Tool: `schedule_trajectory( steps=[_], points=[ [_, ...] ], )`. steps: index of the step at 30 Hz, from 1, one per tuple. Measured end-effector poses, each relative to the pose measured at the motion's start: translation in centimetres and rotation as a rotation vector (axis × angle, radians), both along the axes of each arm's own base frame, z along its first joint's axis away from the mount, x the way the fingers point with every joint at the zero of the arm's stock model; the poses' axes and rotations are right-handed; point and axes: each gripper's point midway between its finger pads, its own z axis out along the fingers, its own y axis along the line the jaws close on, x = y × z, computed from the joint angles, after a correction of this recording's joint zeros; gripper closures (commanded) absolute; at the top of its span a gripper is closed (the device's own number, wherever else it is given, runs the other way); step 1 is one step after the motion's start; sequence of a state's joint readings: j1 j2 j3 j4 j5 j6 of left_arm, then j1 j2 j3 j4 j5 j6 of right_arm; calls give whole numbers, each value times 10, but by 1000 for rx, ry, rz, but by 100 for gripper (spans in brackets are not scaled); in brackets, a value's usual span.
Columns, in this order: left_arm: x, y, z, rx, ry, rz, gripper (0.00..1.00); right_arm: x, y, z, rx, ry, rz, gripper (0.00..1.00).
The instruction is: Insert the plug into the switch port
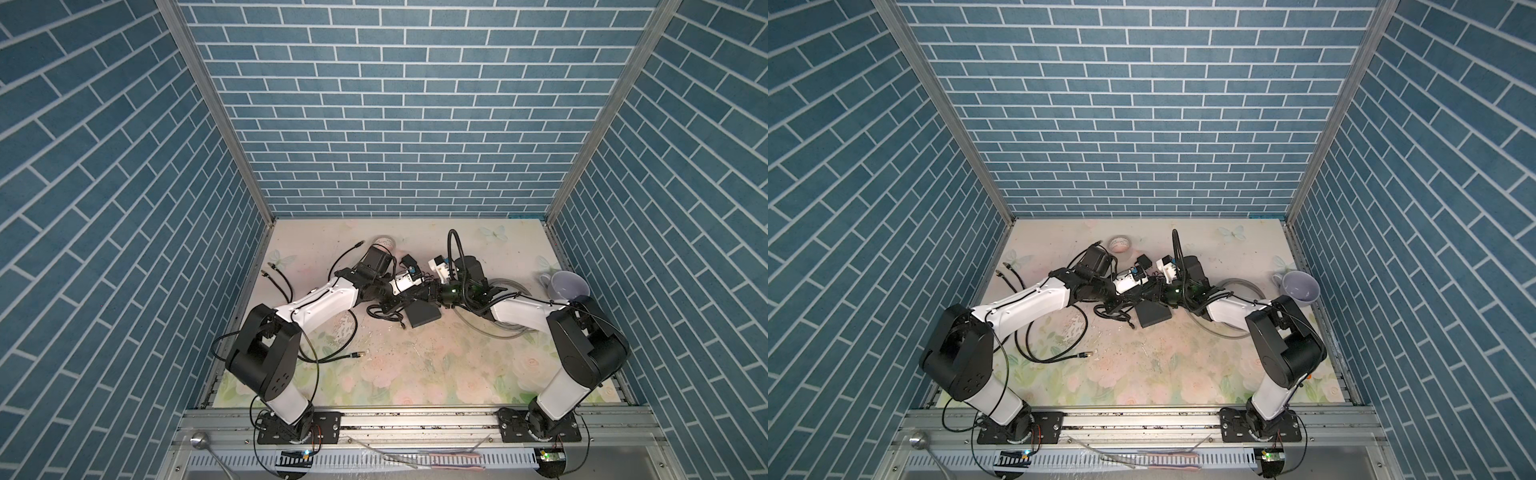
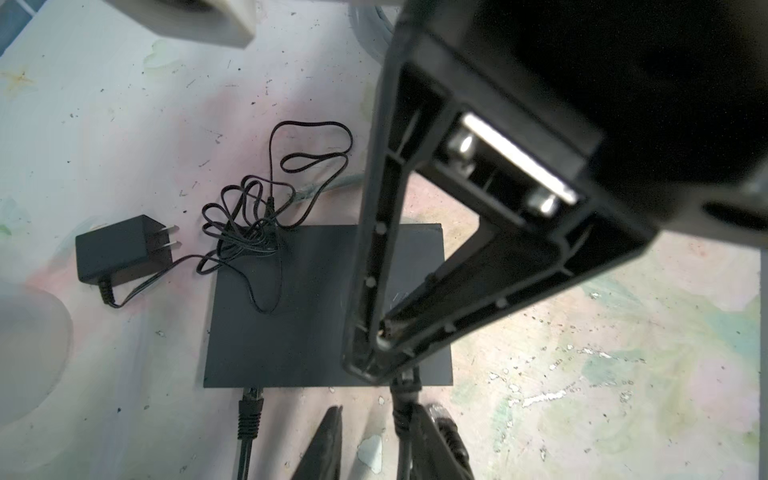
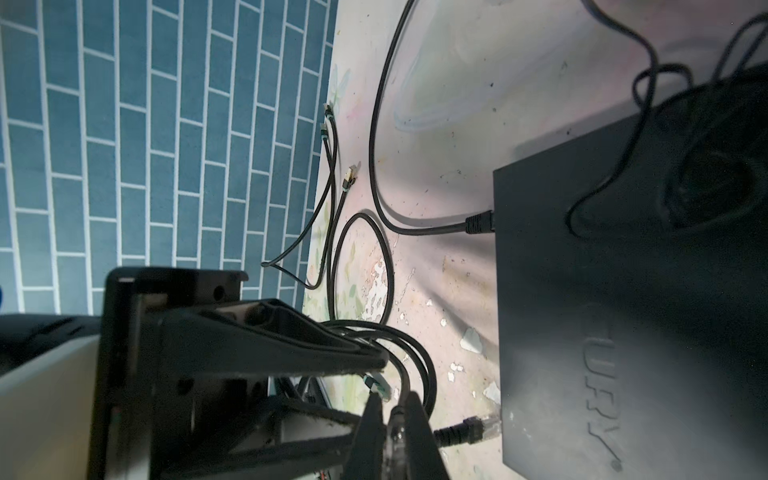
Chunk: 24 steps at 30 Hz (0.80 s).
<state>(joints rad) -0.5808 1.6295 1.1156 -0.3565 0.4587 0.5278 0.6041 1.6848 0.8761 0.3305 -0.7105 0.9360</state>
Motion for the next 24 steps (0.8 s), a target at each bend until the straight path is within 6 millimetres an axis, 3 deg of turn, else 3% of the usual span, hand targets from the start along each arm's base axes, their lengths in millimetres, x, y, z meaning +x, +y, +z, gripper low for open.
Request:
schedule_trajectory(
  steps=[11,24],
  points=[
    [-7,2,-16,38,2,7,65,2,0,1,24,121,-64,98],
    [4,1,-13,23,-43,39,74,4,3,4,52,144,-77,99]
  ],
)
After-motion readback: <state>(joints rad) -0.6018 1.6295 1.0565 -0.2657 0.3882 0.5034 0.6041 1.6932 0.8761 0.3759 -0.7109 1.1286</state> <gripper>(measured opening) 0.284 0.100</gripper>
